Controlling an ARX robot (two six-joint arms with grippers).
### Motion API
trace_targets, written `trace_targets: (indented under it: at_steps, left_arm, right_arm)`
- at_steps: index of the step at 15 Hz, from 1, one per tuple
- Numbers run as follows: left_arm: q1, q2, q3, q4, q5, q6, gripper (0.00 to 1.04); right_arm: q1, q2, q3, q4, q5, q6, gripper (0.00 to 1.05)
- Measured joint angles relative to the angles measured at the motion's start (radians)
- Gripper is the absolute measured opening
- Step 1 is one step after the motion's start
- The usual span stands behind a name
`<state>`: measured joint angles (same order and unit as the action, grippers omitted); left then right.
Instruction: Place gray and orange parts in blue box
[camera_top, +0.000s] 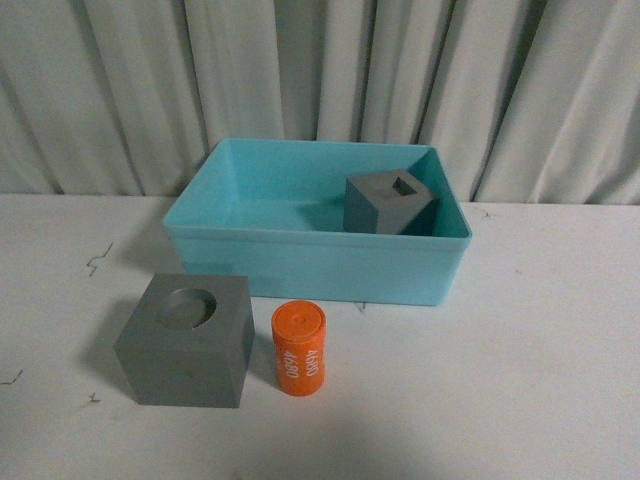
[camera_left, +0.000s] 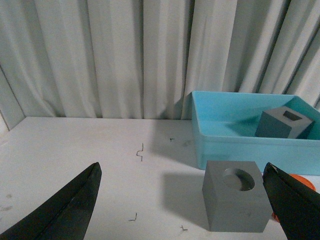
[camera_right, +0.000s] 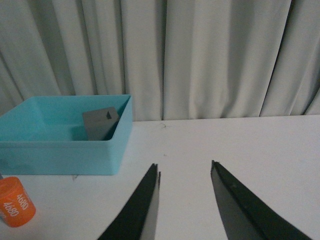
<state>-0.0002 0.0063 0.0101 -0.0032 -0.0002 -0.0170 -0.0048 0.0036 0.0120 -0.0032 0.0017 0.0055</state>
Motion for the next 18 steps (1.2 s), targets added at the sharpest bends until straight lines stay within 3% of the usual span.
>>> trace_targets:
  at_steps: [2, 5, 10, 11, 12, 14, 18]
  left_arm:
    - [0.0, 0.0, 0.0, 0.0, 0.0, 0.0, 0.98]
    - [0.0, 0.0, 0.0, 0.0, 0.0, 0.0, 0.98]
    - [0.002, 0.004, 0.003, -0.02, 0.005, -0.005, 0.98]
    - [0.05, 0.142, 0.108, -0.273, 0.094, -0.06, 0.98]
    - [0.103, 0.42, 0.237, -0.404, 0.149, -0.13, 0.98]
    - [0.026, 0.724, 0.32, -0.246, 0.151, -0.168, 0.98]
    - [-0.2, 1.196, 0.517, 0.068, -0.05, -0.233, 0.98]
  right_arm:
    - [0.0, 0.0, 0.0, 0.0, 0.0, 0.0, 0.66]
    - [0.0, 0.0, 0.0, 0.0, 0.0, 0.0, 1.0]
    - [0.0, 0.0, 0.0, 0.0, 0.0, 0.0, 0.98]
    - [0.0, 0.0, 0.0, -0.001, 0.001, 0.0, 0.98]
    - [0.0, 0.0, 0.0, 0.001, -0.002, 0.0, 0.98]
    - [0.0, 0.0, 0.0, -0.001, -0.002, 0.0, 0.98]
    - [0.0, 0.0, 0.0, 0.0, -0.002, 0.0, 0.98]
